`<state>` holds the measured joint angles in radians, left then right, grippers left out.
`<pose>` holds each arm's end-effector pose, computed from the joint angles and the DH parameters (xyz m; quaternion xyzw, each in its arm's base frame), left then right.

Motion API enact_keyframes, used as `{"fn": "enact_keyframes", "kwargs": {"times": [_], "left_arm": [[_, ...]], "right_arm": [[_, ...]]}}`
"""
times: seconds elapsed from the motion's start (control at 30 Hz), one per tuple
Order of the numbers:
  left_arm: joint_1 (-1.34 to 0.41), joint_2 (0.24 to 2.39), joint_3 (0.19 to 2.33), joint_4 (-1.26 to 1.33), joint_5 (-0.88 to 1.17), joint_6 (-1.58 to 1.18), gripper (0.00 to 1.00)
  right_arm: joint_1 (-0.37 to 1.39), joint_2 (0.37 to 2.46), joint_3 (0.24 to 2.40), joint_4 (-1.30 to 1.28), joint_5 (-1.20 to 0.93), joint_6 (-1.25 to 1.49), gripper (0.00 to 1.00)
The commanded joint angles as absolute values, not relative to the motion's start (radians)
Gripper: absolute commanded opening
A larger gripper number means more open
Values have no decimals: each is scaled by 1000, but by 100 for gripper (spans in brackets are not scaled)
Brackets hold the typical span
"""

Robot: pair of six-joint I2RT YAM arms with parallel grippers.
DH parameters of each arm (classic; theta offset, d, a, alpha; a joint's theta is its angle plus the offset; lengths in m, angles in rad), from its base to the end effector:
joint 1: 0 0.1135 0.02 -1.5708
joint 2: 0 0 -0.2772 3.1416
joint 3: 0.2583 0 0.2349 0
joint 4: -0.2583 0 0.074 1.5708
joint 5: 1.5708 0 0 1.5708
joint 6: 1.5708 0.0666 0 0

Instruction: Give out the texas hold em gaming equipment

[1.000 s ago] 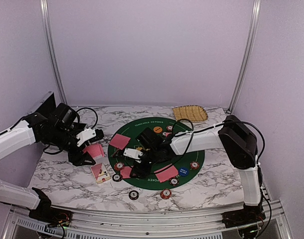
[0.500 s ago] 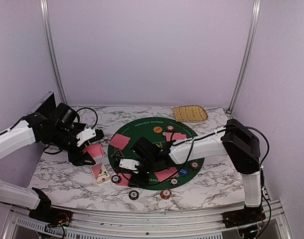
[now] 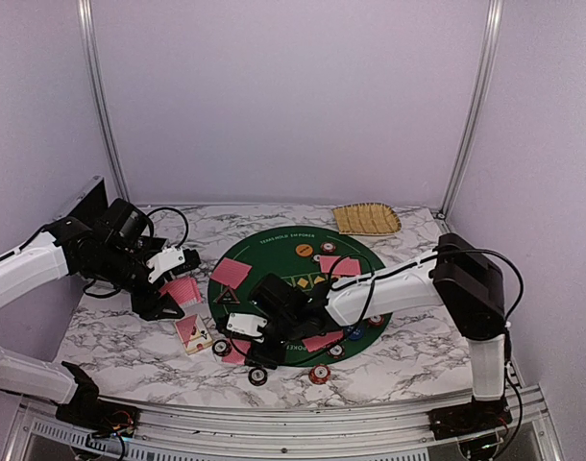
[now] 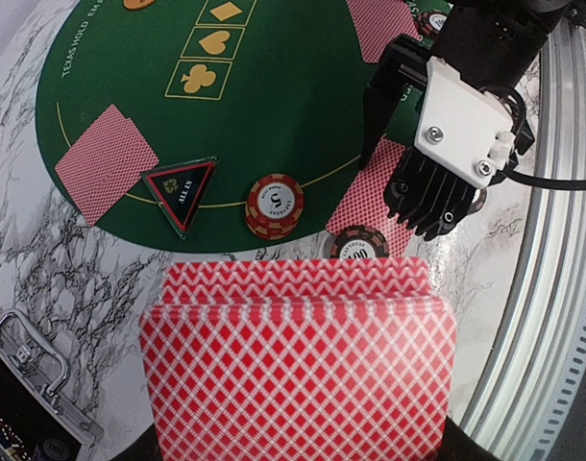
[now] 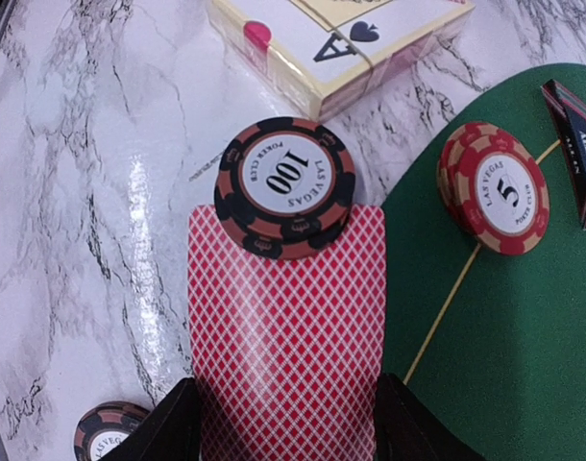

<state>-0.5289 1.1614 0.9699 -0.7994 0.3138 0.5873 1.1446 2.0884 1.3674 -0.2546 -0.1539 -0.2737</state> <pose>0.1790 -0.1284 0.2686 0.5391 0.7792 -0.1414 0.2866 0.1750 0.4101 0.1338 -0.6378 0.7087 0.1900 0.2341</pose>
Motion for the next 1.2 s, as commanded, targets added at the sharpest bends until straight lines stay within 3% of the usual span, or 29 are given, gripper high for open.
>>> {"fn": "enact_keyframes", "kwargs": {"times": [0.0, 0.23, 0.63, 0.7, 0.87, 1.17], "left_arm": [[-523, 1144, 1003, -822, 337, 591, 0], [-523, 1146, 1008, -822, 336, 589, 0], [-523, 1151, 1015, -823, 337, 587, 0], [-523, 1149, 1015, -824, 337, 588, 0], [-523, 1146, 1014, -827, 336, 590, 0], [-523, 1148, 1014, -827, 338, 592, 0]], "right_arm": [[1145, 2083, 1333, -334, -70, -251, 58], [1096, 2029, 1278, -319, -35, -228, 47], [1085, 1958, 1266, -275, -69, -194, 46], [1078, 1953, 1267, -277, -72, -183, 47], [1054, 1901, 1232, -256, -139, -122, 62], [1017, 1906, 1172, -194, -412, 206, 62]]}}
